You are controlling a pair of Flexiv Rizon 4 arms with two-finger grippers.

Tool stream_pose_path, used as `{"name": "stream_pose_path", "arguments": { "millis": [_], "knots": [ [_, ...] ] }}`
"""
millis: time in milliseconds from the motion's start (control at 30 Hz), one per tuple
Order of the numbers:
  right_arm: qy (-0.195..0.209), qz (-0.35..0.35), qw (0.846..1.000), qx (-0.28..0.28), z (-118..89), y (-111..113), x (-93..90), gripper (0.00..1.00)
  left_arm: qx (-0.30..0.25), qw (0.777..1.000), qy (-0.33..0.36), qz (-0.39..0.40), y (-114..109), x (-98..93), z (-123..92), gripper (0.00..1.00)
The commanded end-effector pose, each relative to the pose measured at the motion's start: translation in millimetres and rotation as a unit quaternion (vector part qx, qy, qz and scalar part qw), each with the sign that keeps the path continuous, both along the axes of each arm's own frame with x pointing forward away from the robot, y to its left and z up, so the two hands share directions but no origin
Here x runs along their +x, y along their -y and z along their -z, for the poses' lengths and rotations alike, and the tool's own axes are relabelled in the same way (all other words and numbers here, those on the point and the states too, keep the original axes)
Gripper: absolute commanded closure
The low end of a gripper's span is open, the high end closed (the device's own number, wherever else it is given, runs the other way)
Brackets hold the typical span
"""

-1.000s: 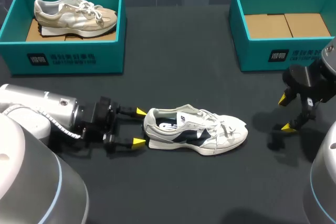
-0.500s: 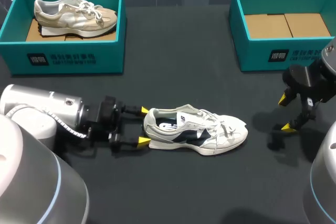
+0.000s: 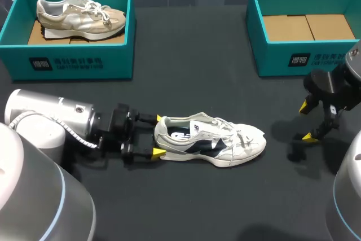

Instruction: Take the shoe out of the shoebox, open the shoe tongue, remove and reinsert the insole, then place the shoe into the shoebox

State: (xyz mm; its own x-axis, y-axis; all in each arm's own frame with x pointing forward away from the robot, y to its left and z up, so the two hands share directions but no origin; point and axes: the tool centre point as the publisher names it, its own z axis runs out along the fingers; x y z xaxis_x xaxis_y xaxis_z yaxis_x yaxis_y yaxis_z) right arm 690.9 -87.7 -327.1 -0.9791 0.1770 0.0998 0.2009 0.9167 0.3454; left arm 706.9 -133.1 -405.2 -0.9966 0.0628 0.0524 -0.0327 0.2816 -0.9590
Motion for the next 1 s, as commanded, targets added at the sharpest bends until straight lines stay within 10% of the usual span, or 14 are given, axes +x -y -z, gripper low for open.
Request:
{"name": "stream_pose_path", "arguments": {
  "millis": [33,1000],
  "knots": [
    [0.001,0.0,1.0,-0.001,0.2,-0.1,-1.1,0.0,0.001,1.0,-0.001,0.002,6.7,0.8,1.1,0.0],
    [0.001,0.0,1.0,-0.001,0.2,-0.1,-1.1,0.0,-0.001,1.0,-0.004,0.014,33.4,-7.7,4.9,0.0]
  ]
}}
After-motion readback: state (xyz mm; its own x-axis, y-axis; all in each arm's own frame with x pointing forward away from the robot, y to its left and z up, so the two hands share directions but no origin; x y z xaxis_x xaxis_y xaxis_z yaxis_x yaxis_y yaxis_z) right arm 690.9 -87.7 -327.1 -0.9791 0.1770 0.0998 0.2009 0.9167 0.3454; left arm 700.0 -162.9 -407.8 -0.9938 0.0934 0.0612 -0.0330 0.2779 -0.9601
